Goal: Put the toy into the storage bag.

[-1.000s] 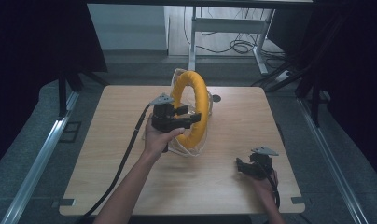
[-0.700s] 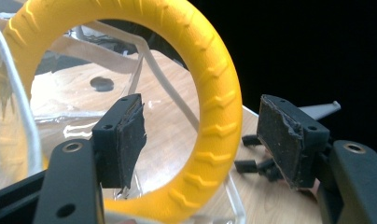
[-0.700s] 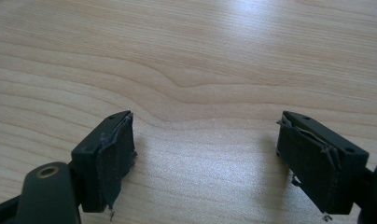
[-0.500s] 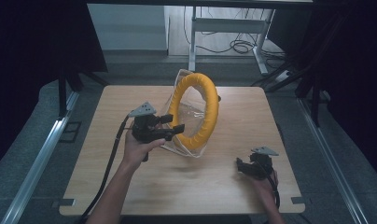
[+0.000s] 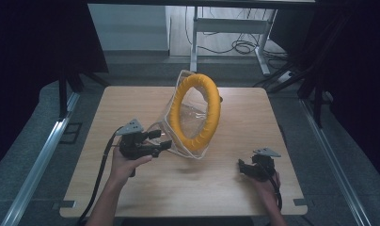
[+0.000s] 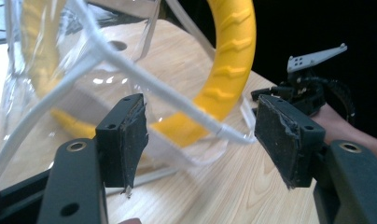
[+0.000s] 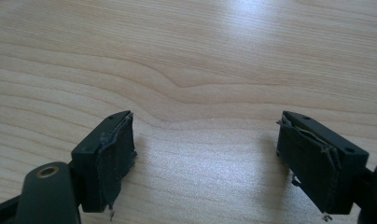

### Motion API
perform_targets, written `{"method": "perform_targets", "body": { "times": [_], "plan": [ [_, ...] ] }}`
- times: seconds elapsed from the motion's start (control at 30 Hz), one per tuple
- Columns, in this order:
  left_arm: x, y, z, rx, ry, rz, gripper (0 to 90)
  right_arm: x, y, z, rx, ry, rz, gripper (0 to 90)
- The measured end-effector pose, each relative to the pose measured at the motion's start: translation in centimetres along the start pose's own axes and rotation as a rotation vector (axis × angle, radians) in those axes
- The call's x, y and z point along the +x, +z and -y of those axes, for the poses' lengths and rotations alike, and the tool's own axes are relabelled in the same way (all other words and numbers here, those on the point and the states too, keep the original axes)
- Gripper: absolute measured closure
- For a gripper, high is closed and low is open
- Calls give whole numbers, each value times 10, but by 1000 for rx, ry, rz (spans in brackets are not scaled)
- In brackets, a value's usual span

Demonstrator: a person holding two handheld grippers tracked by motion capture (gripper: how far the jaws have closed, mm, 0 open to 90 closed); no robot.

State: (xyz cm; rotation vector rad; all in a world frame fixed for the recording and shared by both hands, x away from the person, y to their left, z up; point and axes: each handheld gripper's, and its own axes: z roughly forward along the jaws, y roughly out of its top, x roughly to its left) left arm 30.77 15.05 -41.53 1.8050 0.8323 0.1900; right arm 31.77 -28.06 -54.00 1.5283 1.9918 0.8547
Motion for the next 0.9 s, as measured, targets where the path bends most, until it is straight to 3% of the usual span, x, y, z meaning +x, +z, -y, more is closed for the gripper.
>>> {"method": "perform_targets", "body": {
  "times": [0.07,0.4,0.9],
  "plan": [
    [5,-5,11,5,-14,-9,345,0,0,0,0,1,-1,191],
    [14,-17,31,28,-49,-30,346,0,0,0,1,1,2,192],
    [16,-20,34,31,-48,-26,347,0,0,0,0,2,3,192]
  ]
}}
